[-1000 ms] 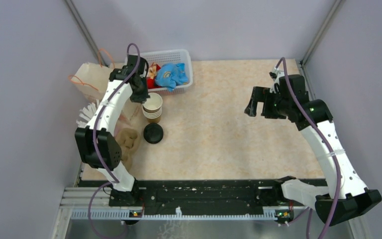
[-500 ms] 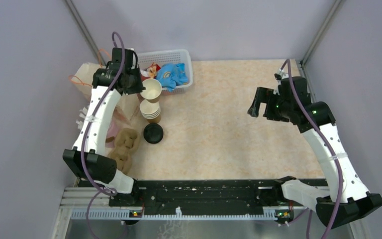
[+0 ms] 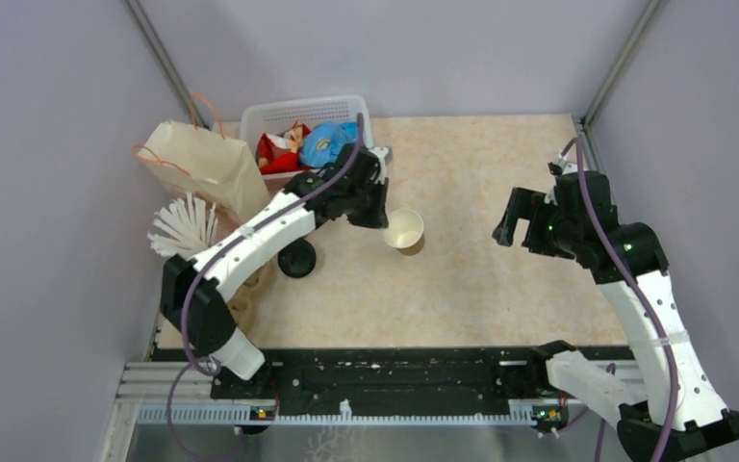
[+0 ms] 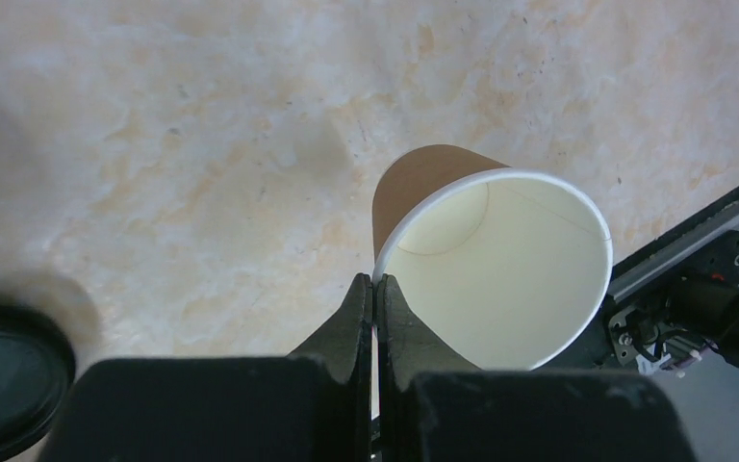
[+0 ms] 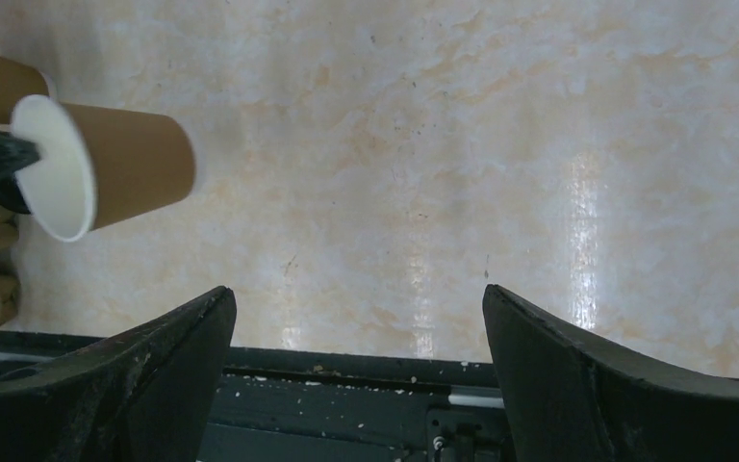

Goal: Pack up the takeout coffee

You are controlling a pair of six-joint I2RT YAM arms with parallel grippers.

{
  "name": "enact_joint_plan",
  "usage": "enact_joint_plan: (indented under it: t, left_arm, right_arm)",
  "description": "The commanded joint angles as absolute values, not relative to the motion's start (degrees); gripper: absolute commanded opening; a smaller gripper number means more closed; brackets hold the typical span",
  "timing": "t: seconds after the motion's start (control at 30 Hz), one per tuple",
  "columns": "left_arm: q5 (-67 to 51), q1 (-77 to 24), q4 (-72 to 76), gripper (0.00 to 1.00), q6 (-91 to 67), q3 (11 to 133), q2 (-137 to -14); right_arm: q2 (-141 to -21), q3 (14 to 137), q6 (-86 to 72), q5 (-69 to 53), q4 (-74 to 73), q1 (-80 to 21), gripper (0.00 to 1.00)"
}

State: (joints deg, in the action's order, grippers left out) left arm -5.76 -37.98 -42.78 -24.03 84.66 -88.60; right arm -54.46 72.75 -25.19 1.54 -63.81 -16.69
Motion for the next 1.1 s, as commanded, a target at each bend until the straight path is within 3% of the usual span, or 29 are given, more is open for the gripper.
enact_joint_plan:
  t: [0.0, 0.3, 0.6, 0.83, 0.93, 1.07]
  left_arm:
    - [-4.3, -42.24, -33.5, 0.0, -27.78, 86.04, -94.76]
    - [-0.7, -49.03, -37.06, 0.0, -25.67, 96.69, -110.42]
    - [2.53, -51.5, -41.73, 0.0, -24.57, 101.47, -115.48]
    - [7.0, -51.46, -49.32, 0.43, -24.23, 105.39, -111.71]
    - [11.5, -50.48, -55.08, 0.56, -24.78, 102.66, -106.4]
    - [10.25, -43.56, -54.98, 0.64, -26.13, 86.02, -92.74]
  right_arm:
    - [-51.38, 72.33, -26.02, 4.3, -67.48, -16.61, 0.99]
    - [-46.69, 71.14, -27.57, 4.48, -71.39, -16.61, 0.99]
    - [-45.43, 71.11, -27.27, 4.82, -72.97, -16.59, 0.99]
    - [-46.3, 71.06, -26.53, 3.44, -71.35, -16.61, 0.99]
    - [-46.7, 70.16, -26.11, 2.65, -70.03, -16.61, 0.99]
    - [-47.59, 68.96, -26.14, 0.79, -67.74, -16.61, 0.99]
